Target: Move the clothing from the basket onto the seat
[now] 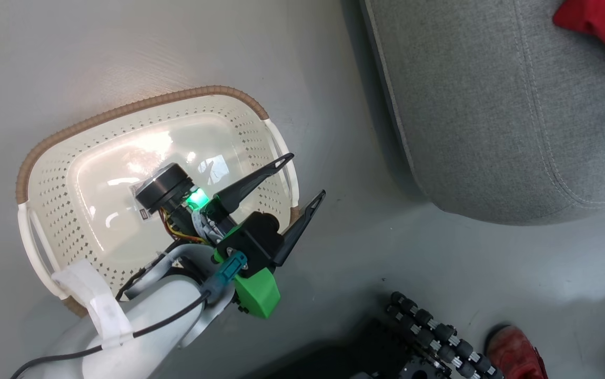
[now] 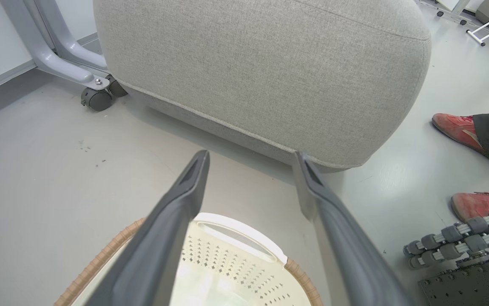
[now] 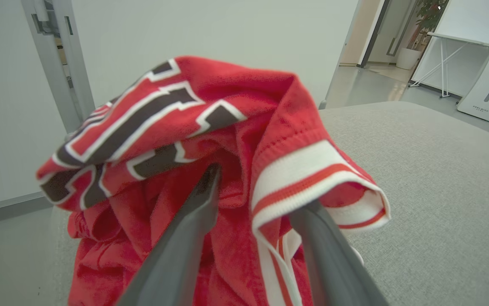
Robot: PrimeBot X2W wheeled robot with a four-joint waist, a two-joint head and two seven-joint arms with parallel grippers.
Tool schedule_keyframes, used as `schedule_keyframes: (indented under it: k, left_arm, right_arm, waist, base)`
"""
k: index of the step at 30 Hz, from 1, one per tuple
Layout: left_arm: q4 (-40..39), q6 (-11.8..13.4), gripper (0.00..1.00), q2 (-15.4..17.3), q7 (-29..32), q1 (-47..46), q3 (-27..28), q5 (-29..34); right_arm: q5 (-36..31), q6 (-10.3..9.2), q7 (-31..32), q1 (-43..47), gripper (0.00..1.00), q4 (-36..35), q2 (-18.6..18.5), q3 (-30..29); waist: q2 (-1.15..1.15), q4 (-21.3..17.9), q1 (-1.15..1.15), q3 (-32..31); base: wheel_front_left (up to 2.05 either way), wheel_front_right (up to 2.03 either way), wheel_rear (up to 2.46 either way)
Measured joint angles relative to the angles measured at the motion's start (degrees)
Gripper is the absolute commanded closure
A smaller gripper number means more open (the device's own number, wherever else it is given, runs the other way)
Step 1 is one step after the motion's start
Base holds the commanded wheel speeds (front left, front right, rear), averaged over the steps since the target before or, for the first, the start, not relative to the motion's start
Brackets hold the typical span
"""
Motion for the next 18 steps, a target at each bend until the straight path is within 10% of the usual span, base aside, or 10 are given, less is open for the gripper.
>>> schedule_keyframes:
  k: [18]
  left_arm:
    - [11.62, 4.65, 0.0, -10.84, -13.63, 7.93, 4.54, -9.94]
  right_arm:
    - [-5.53, 0.0, 0.0, 31.16, 0.0, -15.93, 12.36, 12.2]
  waist:
    - [0.0, 1.64, -0.01, -14.5]
  base:
    - [0.0, 0.0, 0.0]
